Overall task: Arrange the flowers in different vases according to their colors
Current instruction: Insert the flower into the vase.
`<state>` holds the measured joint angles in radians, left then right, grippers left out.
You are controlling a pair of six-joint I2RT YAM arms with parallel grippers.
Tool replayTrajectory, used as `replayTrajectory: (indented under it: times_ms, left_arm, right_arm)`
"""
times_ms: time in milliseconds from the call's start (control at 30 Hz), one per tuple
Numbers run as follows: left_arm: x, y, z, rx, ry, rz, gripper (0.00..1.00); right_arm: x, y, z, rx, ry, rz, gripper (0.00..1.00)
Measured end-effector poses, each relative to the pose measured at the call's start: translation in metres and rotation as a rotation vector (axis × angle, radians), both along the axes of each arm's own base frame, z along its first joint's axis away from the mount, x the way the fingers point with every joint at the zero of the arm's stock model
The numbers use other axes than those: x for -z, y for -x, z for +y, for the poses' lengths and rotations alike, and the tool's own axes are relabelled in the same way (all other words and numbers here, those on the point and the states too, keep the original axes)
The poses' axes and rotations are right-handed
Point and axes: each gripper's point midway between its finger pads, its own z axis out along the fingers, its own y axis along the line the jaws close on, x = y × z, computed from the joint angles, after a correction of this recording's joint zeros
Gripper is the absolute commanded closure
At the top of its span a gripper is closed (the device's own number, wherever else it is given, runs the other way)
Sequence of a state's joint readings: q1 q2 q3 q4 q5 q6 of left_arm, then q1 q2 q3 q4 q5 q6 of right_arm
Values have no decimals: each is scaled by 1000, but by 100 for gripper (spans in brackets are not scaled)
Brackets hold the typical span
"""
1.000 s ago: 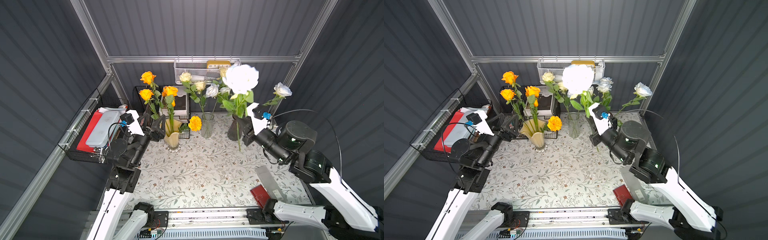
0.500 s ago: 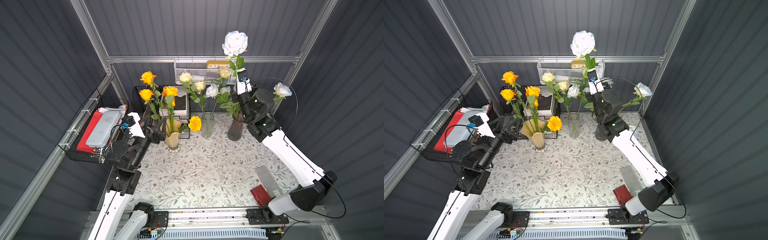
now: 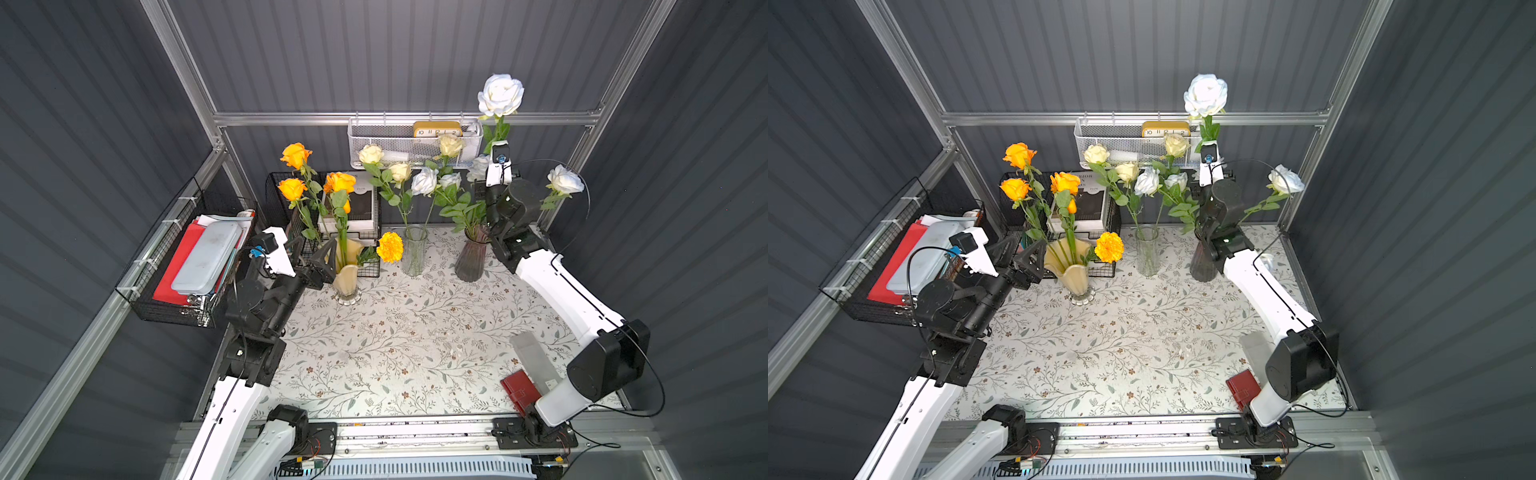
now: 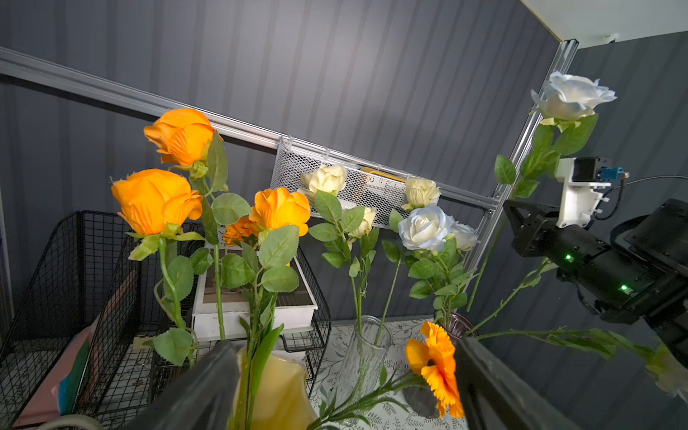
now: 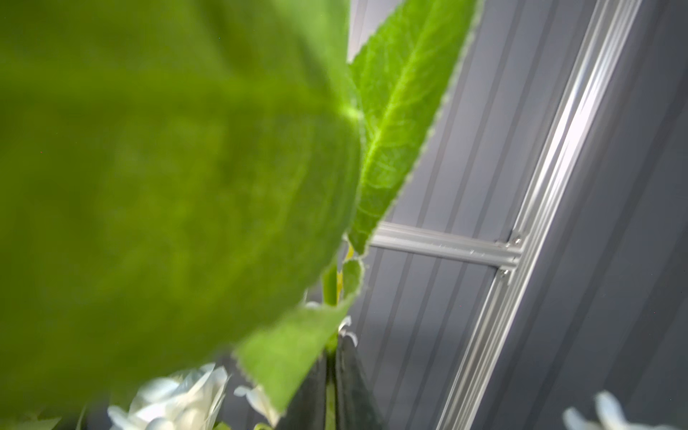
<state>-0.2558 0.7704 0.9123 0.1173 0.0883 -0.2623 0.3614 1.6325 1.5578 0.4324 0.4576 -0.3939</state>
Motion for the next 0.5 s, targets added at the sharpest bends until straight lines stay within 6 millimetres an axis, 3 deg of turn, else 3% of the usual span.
replayTrajectory:
  times_ms: [167, 233, 300, 400, 500]
  left_arm:
    - [4, -1, 0, -3, -2, 8, 6]
    - [5, -1, 0, -3, -2, 10, 5]
    - [7, -2, 0, -3, -3, 14, 5]
    - [10, -4, -1, -3, -5, 23, 5]
    - [12, -5, -1, -2, -3, 31, 4]
  right_arm:
    - [42, -11, 4, -6, -17, 60, 97]
    - [55, -12, 3, -3, -25, 77, 71]
    - [62, -13, 3, 0, -36, 86, 57]
    - [61, -10, 1, -2, -48, 81, 44]
    - [45, 1, 0, -19, -69, 55, 34]
